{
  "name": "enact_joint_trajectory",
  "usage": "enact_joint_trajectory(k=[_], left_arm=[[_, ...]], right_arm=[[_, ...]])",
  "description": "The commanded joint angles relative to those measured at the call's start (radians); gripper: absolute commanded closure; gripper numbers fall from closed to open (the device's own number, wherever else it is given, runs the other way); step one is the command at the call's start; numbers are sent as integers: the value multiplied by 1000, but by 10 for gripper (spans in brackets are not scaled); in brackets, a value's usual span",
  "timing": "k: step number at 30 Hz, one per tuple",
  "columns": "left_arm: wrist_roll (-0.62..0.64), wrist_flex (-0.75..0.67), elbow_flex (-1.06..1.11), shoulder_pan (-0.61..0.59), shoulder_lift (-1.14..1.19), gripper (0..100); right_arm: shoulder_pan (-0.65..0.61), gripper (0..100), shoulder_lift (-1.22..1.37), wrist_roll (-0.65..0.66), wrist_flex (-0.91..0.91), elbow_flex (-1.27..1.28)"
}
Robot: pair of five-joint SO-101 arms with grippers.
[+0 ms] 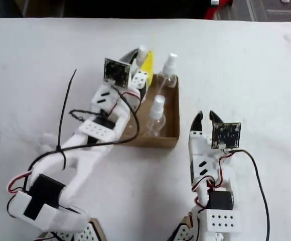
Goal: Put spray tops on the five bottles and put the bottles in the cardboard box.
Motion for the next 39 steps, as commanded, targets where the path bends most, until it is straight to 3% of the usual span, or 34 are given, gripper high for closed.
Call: enact_joint_trajectory(k=[1, 15, 23, 32, 36, 39], left_arm=[[-11, -66, 6, 8, -50, 980], [-17, -54, 29, 13, -48, 975], [60, 94, 20, 12, -59, 753], [71, 97, 29, 12, -154, 819], [71, 209, 49, -12, -311, 819], [72, 388, 43, -45, -456, 819]], right_arm=[[5, 921, 1, 12, -24, 9], [5, 921, 1, 12, -24, 9], [5, 921, 1, 12, -24, 9], [5, 921, 1, 17, -24, 9], [4, 921, 1, 58, -24, 9], [2, 921, 1, 58, -24, 9]])
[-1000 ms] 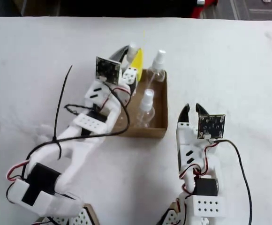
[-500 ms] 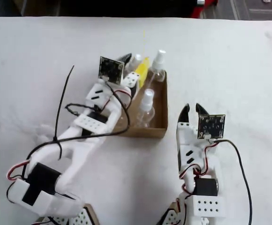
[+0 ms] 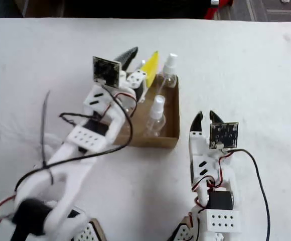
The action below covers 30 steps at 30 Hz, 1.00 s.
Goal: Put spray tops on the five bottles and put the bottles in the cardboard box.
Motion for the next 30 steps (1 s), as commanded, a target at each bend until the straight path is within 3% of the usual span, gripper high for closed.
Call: enact_joint_trajectory(k=[1, 4, 9, 12, 15, 19, 25, 30], left_arm=[[12, 259, -17, -58, -259, 819], [8, 482, -57, -85, -414, 819], [8, 993, -258, -162, -593, 819], [6, 1246, -419, -248, -582, 819], [-41, 1387, -525, -351, -510, 819], [-241, 1547, -578, -444, -384, 819], [-684, 1835, -577, -493, -211, 853], [-1066, 1875, -578, -558, -25, 911]], right_arm=[[2, 921, 1, 15, -24, 9], [2, 921, 1, 15, -24, 9], [2, 921, 1, 15, -24, 9], [2, 921, 1, 15, -24, 9], [2, 921, 1, 17, -24, 9], [2, 921, 1, 21, -24, 9], [2, 921, 1, 20, -24, 9], [2, 921, 1, 18, -24, 9]])
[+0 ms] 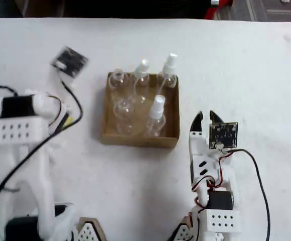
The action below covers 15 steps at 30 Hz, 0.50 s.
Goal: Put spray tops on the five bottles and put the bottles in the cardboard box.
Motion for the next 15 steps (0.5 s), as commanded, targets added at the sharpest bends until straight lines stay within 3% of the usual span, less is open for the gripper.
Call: enact_joint_trajectory(k=[1, 4, 6, 12, 15], left_arm=[[-410, 14, -61, -81, 156, 912], [-732, -9, -61, -147, 254, 913], [-879, -31, -61, -180, 312, 914], [-933, -153, -61, -194, 429, 913], [-1062, -183, -61, -185, 481, 913]], right_arm=[[2, 921, 1, 12, -24, 9], [2, 921, 1, 15, -22, 9], [2, 921, 1, 15, -22, 9], [2, 921, 1, 15, -22, 9], [2, 921, 1, 15, -22, 9]])
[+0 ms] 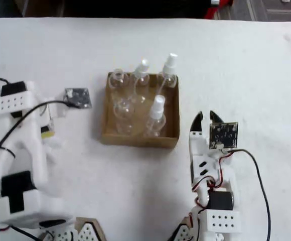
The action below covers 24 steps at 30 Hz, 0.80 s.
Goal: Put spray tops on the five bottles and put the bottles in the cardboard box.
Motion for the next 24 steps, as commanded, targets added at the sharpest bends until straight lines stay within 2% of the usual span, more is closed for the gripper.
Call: enact_joint_trajectory(k=[1, 3, 10, 16, 24], left_arm=[[-178, -52, -51, 2, 51, 913], [-230, -58, -51, 2, 76, 913], [-292, -80, -46, 2, 102, 910], [-290, -124, -38, -7, 104, 769], [-296, -152, -51, -10, 173, 788]], right_arm=[[2, 921, 1, 15, -22, 9], [2, 921, 1, 15, -22, 9], [2, 921, 1, 15, -22, 9], [2, 921, 1, 15, -22, 9], [2, 921, 1, 15, -22, 9]])
